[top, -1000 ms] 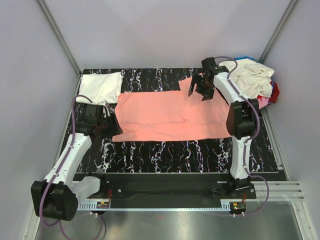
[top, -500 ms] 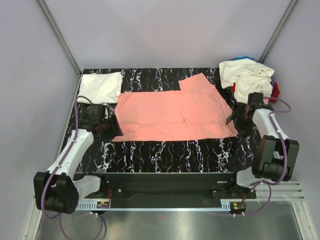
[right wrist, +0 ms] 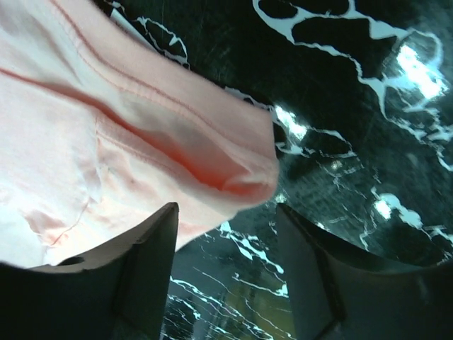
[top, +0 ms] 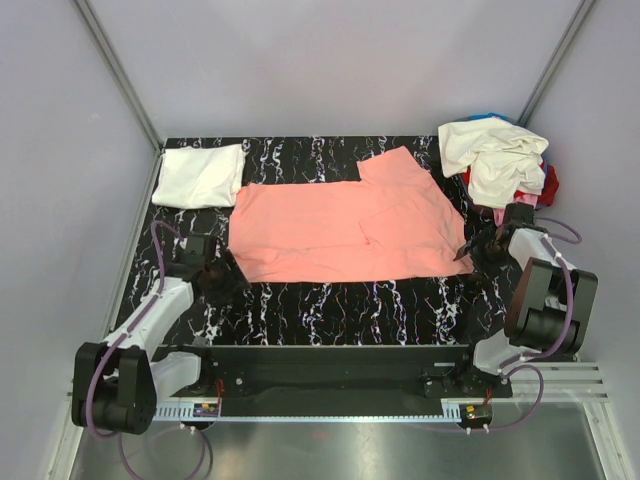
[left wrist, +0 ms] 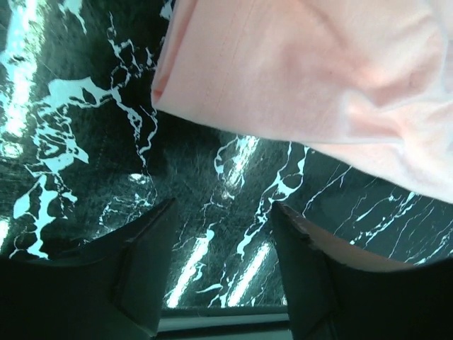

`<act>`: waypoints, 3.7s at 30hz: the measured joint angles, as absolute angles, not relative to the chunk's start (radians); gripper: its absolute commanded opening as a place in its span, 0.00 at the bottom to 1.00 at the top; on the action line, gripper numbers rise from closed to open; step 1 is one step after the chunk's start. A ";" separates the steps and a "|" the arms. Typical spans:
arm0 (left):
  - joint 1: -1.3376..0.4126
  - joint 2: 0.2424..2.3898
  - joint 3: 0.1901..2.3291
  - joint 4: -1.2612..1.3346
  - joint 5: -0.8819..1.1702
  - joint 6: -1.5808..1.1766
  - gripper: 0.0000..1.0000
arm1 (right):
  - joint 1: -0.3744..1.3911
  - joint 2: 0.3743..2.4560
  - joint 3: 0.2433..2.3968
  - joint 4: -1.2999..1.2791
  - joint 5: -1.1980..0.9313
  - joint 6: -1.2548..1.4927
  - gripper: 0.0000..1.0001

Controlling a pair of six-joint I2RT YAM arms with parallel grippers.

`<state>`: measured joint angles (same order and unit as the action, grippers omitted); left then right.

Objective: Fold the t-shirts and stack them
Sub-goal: Fold the tshirt

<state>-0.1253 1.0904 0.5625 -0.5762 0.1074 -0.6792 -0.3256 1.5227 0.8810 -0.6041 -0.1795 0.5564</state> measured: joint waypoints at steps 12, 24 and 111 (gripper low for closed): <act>-0.125 1.022 0.494 -0.508 0.014 -0.736 0.77 | -0.326 1.623 0.865 -0.502 -0.231 0.575 0.17; -0.125 1.129 0.495 -0.411 -0.069 -0.746 0.72 | -0.326 1.624 0.863 -0.491 -0.231 0.575 0.08; -0.110 2.218 1.855 -0.756 -0.125 -0.488 0.56 | -0.434 1.032 0.758 -0.651 -0.382 0.528 0.98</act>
